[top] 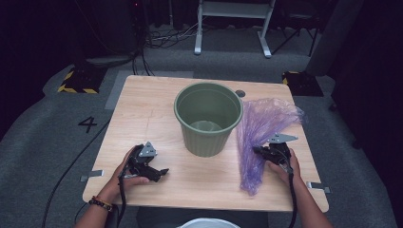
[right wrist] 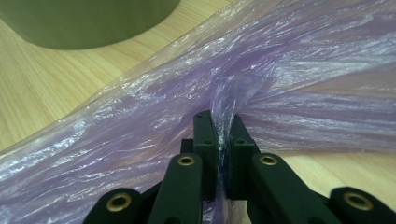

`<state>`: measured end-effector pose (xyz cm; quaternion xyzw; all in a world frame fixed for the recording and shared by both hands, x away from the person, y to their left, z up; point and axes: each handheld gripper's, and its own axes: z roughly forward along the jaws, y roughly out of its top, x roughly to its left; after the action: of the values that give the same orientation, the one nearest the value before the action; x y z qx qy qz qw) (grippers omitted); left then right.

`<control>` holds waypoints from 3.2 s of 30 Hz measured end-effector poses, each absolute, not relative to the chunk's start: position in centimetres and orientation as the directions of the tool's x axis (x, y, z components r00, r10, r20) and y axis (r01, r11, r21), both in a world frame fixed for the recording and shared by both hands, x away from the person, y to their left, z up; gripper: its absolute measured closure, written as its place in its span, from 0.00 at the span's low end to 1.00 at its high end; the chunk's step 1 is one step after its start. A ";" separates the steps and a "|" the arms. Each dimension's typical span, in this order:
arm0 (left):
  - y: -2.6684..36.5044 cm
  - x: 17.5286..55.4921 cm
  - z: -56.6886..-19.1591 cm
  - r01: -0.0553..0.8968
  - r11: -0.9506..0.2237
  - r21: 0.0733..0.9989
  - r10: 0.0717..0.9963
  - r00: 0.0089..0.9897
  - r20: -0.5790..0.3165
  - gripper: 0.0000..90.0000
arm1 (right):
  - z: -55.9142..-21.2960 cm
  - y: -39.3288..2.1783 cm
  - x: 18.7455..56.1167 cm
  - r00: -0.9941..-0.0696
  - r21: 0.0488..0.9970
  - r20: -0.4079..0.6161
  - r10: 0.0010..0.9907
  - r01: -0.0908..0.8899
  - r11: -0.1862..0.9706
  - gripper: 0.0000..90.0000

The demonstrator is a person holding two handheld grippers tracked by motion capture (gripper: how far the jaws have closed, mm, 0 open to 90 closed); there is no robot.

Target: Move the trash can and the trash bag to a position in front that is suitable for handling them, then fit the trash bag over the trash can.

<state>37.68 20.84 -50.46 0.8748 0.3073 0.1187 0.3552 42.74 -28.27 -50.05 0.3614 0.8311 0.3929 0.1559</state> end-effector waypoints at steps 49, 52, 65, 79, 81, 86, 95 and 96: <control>19.6 38.7 -50.5 0.454 -0.559 0.694 0.624 0.781 -0.008 0.04 | -47.3 -26.1 44.7 -0.644 0.861 0.054 0.763 0.417 0.290 0.98; 19.6 38.7 -50.5 0.454 -0.559 0.694 0.625 0.781 -0.008 0.04 | -46.3 -26.4 44.4 -0.645 0.878 0.027 0.764 0.381 0.290 0.98; 19.6 38.8 -50.4 0.454 -0.560 0.693 0.623 0.782 -0.008 0.04 | -40.3 -26.8 43.1 -0.621 0.959 -0.016 0.784 0.213 0.187 0.98; 19.7 38.6 -50.1 0.446 -0.547 0.708 0.618 0.786 -0.018 0.21 | -36.7 -26.8 42.4 -0.597 0.986 -0.038 0.801 0.106 0.126 0.98; 19.7 38.5 -49.6 0.444 -0.524 0.726 0.611 0.791 -0.043 0.19 | -36.3 -26.7 42.4 -0.597 0.988 -0.041 0.802 0.094 0.121 0.98; 19.9 38.0 -48.4 0.416 -0.490 0.766 0.611 0.791 -0.040 0.18 | -35.4 -26.5 42.3 -0.593 0.992 -0.049 0.804 0.068 0.110 0.98; 21.0 37.4 -44.6 0.372 -0.378 0.848 0.670 0.742 -0.027 0.18 | -34.1 -26.1 42.6 -0.586 0.995 -0.044 0.809 0.043 0.085 0.98; 21.1 37.4 -44.3 0.367 -0.371 0.853 0.676 0.736 -0.023 0.18 | -34.0 -26.0 42.6 -0.586 0.996 -0.044 0.809 0.040 0.083 0.98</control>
<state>37.36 21.08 -44.29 0.8105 0.3216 0.1683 0.4597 42.59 -26.00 -34.01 0.3211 0.6615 0.5960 0.3227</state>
